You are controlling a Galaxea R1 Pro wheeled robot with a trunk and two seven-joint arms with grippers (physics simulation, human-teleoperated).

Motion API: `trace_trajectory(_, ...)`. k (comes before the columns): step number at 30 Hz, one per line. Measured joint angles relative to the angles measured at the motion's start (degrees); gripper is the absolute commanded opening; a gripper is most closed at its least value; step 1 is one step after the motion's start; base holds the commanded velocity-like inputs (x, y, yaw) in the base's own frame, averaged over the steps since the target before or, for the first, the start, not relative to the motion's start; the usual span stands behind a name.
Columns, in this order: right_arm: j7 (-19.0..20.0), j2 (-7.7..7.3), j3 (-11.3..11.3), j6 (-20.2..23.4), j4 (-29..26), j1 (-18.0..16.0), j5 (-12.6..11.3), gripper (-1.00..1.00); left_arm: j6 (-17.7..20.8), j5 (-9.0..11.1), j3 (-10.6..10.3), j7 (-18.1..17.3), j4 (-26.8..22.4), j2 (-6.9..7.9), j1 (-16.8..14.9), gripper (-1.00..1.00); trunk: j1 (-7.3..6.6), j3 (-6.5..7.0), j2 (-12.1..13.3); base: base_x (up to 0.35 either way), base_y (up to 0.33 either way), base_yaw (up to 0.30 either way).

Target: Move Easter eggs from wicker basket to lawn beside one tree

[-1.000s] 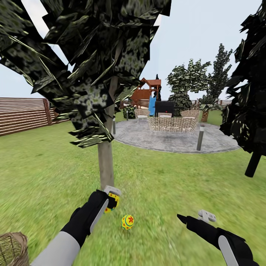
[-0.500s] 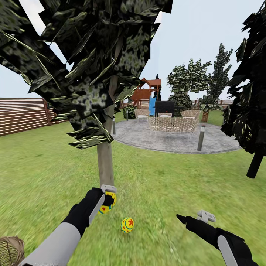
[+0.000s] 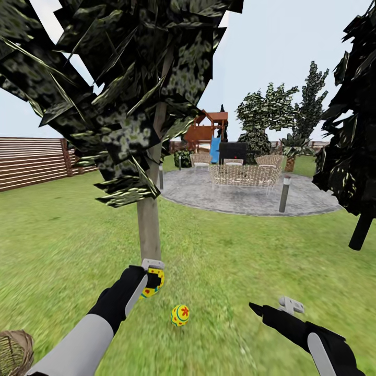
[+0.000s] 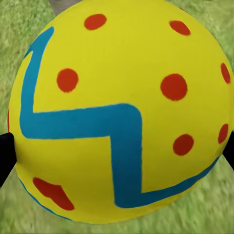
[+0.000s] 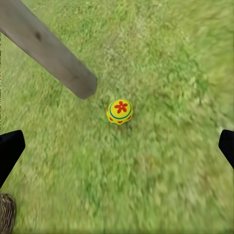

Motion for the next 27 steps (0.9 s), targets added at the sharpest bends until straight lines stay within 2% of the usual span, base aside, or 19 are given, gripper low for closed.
trace_trajectory(10, 0.4, 0.03, -0.2, -0.5, -0.2, 0.0, -0.7, 1.0, -1.4, 0.0, 0.0, -0.4, 0.0, 0.16, 0.0, -1.0, 2.2, -1.83, -4.0, 0.0, 0.0, 0.005)
trace_trajectory(21, 0.4, -0.19, -0.4, -0.2, -0.1, 0.0, -0.8, 1.0, -2.3, 0.0, 0.1, -0.6, 0.0, 0.25, 0.0, -1.0, 4.62, -4.69, -8.4, 0.0, 0.0, 0.084)
trace_trajectory(27, 0.3, -0.32, -0.4, -0.2, -0.1, 0.0, -0.7, 1.0, -6.8, -0.2, 0.0, -0.6, 0.6, 0.44, 0.0, -1.0, 5.93, -6.31, -10.8, 0.0, 0.0, 0.091)
